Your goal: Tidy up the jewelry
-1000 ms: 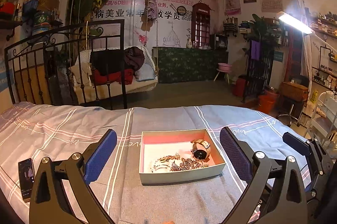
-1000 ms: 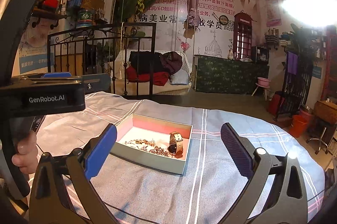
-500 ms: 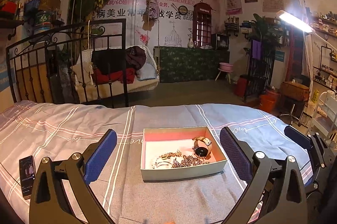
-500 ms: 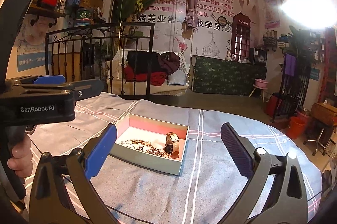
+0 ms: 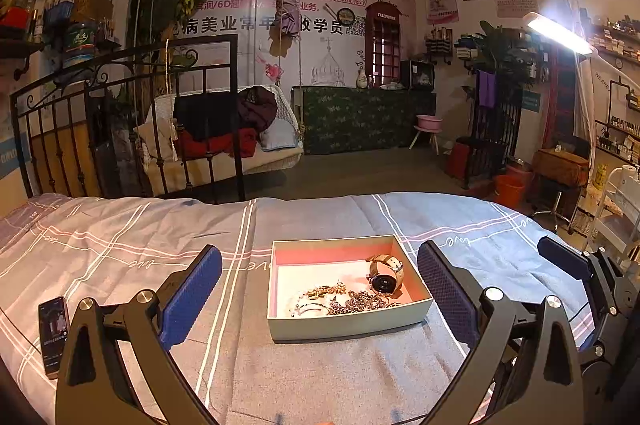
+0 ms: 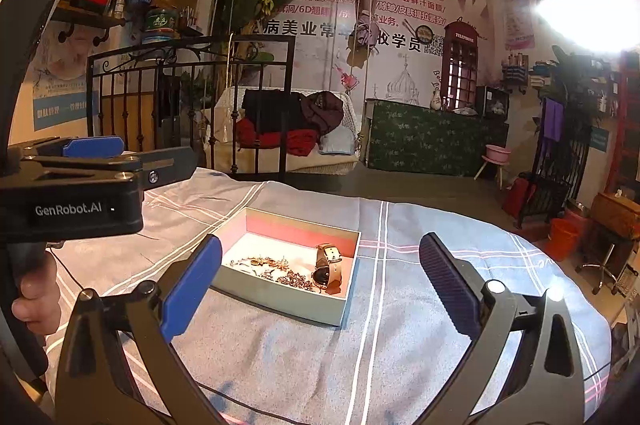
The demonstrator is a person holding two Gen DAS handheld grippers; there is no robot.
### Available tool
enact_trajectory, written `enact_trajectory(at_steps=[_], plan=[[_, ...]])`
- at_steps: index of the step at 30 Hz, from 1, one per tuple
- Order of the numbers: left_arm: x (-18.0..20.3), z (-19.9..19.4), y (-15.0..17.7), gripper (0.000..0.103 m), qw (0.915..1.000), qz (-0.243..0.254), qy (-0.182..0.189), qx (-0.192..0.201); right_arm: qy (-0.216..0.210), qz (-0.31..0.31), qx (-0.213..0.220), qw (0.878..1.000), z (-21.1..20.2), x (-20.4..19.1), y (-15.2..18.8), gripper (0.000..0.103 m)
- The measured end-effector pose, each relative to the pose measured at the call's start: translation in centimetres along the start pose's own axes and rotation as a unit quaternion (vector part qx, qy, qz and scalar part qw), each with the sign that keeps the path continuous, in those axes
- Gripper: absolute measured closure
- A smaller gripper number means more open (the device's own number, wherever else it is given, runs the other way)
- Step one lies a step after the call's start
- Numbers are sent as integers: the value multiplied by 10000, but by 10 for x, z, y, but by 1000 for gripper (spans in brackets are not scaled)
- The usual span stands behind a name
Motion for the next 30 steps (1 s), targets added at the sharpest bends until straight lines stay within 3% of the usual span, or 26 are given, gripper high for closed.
enact_trajectory(at_steps=[30], plan=[[0, 8, 7, 6, 9999, 19, -20, -136, 13, 44, -147, 9999, 8, 0, -3, 6]])
Point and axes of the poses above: each gripper's, at about its wrist camera, not at the fingertips, and z roughly the way its jaws point, x to its right, y to its underside, the point moved 7 cm from there along z, roughly the way its jaws point, and after that the axes turned 15 degrees about y, right-handed, at the moved point
